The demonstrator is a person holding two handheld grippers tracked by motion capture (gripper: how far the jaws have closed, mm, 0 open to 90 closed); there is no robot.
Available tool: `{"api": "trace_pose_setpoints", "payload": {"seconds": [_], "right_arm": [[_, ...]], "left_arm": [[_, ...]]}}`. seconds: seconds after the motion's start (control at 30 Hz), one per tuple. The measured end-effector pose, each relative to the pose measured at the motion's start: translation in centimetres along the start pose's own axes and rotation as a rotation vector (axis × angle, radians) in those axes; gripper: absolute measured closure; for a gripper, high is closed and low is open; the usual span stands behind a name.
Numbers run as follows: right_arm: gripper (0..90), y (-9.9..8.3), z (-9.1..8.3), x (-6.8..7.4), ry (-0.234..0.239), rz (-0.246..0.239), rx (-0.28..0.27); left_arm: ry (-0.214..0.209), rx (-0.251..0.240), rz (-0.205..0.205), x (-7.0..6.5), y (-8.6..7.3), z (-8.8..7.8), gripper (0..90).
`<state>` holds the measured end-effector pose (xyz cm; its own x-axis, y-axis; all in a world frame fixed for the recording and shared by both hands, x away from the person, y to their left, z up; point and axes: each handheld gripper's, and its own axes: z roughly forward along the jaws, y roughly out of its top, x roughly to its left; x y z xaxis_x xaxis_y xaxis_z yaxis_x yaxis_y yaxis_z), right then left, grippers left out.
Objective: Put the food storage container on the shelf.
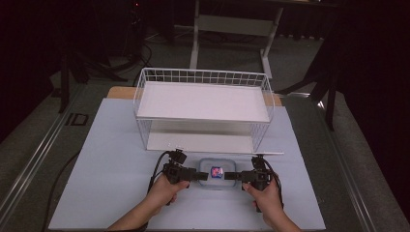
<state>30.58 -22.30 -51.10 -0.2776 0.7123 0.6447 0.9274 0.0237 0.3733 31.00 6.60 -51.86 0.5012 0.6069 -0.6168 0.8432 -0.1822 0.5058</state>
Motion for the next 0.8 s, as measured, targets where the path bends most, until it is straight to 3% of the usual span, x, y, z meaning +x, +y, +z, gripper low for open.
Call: {"api": "trace_pose_setpoints", "payload": {"seconds": [0.23, 0.8], "right_arm": [[40.5, -0.6, -0.3, 0.6, -0.020, -0.019, -0.012], [40.4, -0.5, -0.4, 2.1, -0.067, -0.107, -0.031]], "left_arm": [[0.046, -0.026, 0.023, -1.0, -0.4, -0.1, 44.7], [0.111, -0.039, 0.013, -1.9, -0.6, -0.7, 45.3]]}}
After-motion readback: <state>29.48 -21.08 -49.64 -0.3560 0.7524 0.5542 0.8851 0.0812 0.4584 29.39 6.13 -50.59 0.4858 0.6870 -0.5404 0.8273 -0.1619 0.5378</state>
